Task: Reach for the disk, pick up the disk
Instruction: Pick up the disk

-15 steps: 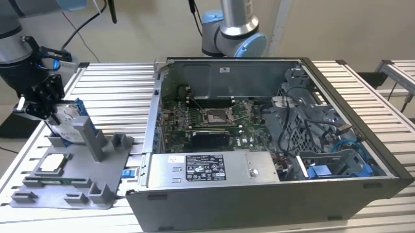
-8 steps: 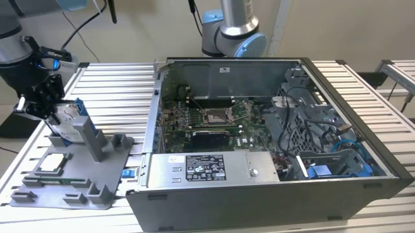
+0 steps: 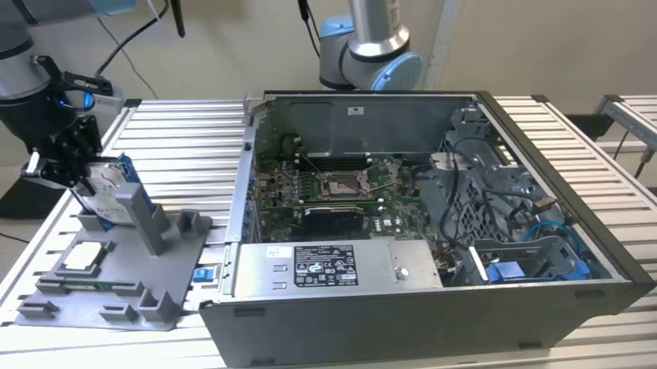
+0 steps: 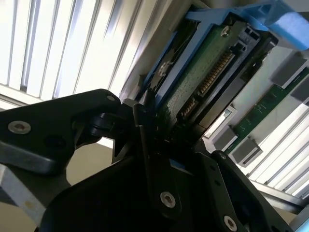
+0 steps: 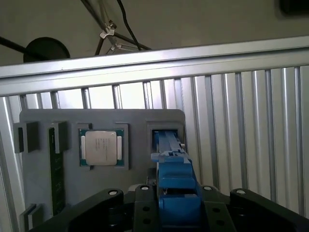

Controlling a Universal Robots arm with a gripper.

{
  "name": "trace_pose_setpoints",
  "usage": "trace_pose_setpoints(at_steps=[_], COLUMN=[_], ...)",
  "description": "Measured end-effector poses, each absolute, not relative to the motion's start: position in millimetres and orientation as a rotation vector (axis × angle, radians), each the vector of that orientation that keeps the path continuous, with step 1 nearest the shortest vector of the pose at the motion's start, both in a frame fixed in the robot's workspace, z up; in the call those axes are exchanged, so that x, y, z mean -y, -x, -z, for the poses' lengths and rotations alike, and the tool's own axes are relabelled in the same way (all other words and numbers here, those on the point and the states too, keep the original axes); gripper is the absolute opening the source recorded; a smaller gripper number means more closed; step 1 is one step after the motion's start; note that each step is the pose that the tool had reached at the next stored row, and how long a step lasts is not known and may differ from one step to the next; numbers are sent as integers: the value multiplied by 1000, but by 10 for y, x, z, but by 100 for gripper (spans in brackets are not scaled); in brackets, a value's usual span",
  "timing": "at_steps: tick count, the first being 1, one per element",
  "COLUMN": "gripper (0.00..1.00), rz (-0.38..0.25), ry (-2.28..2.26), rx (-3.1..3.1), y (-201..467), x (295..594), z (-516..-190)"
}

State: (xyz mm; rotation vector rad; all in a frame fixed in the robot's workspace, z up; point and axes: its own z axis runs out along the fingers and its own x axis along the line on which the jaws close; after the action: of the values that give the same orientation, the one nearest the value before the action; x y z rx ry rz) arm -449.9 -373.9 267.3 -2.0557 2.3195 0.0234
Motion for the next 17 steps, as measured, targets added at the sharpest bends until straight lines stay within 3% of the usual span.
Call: trace_pose_setpoints(at_steps=[17], gripper=[0], rz=[-24], ry=[2068], rx=[-2308], y=[4499], x=[3739], z=[-3007])
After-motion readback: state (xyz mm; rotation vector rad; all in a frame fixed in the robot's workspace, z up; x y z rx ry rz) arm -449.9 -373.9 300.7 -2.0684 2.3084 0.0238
